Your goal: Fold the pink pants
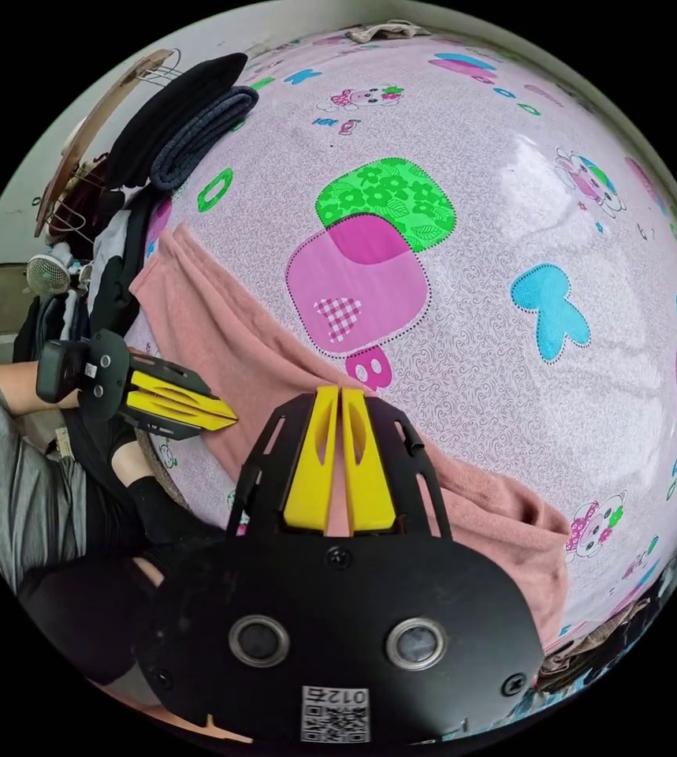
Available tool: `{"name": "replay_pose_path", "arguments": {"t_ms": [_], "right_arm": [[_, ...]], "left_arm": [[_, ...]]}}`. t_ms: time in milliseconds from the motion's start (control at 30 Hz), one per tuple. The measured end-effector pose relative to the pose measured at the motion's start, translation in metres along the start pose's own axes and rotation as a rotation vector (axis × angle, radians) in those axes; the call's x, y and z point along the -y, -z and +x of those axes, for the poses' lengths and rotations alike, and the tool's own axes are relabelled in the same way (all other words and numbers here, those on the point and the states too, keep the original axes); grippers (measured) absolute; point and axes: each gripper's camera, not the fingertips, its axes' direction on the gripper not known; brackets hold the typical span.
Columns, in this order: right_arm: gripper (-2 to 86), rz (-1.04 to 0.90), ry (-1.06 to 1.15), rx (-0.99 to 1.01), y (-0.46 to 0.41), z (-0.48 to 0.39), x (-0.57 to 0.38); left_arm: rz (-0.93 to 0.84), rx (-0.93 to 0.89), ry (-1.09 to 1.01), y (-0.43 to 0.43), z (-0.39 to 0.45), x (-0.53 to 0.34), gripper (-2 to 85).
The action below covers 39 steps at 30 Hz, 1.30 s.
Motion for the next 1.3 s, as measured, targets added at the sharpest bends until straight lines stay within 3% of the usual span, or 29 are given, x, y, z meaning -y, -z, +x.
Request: {"name": "replay_pose_path", "arguments": {"t_ms": [233,367,533,667,867,1033,1300], "right_arm": [[-0.3,0.057,-0.155,0.087,-0.004,0.054,-0.02],[2.1,0.147,-0.071,0.137,0.023,0.056,-0.027],[6.1,0.047,0.067,0.253,0.014,0.04,-0.007],[6.8,-0.068,0.183,0.168,-0.006,0.025,0.007],[1.4,-0.088,0.299,0.076,-0.012,0.016,-0.001],[0.6,-0.037,0.378,0.025,-0.006,0.006,-0.03],[4.0,-0.039,0.393,-0.03,-0.009,0.002,-0.05]], "left_arm": [[0.004,0.023,-0.01,0.01,-0.01,0.006,0.1],[-0.009,-0.032,0.041,0.021,-0.025,0.012,0.2],[0.043,-0.104,0.187,0.054,-0.067,0.008,0.8],[0.024,-0.117,0.313,0.066,-0.109,-0.007,1.8],[0.139,0.118,0.238,0.115,-0.116,-0.005,7.3],[0.041,0.108,0.195,0.104,-0.121,0.0,8.8],[-0.127,0.15,0.098,0.102,-0.115,0.015,3.3]]}}
